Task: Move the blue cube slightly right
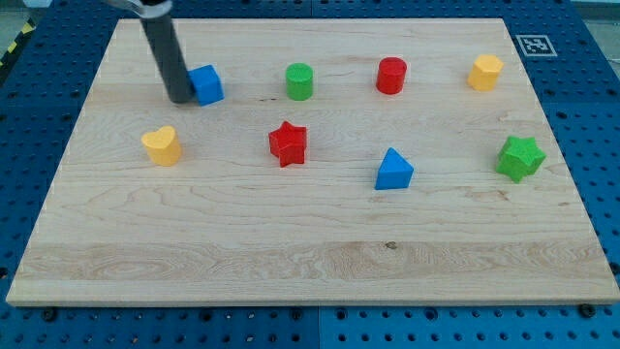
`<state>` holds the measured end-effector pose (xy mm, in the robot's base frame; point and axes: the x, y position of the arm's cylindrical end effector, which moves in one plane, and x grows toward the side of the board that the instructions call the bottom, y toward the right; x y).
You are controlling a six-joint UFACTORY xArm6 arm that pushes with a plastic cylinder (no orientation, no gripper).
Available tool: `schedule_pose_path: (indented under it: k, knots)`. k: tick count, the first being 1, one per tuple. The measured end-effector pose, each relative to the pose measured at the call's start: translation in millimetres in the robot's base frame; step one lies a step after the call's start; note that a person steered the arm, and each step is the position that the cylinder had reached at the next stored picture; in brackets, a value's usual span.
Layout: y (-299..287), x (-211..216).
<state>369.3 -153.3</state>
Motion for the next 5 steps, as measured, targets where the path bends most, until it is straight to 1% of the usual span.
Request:
schedule_pose_path:
  k: [1,2,3,4,5]
  knots:
    - [58,14]
    - [51,21]
    - [-4,39]
    - [-74,41]
    - [-131,17]
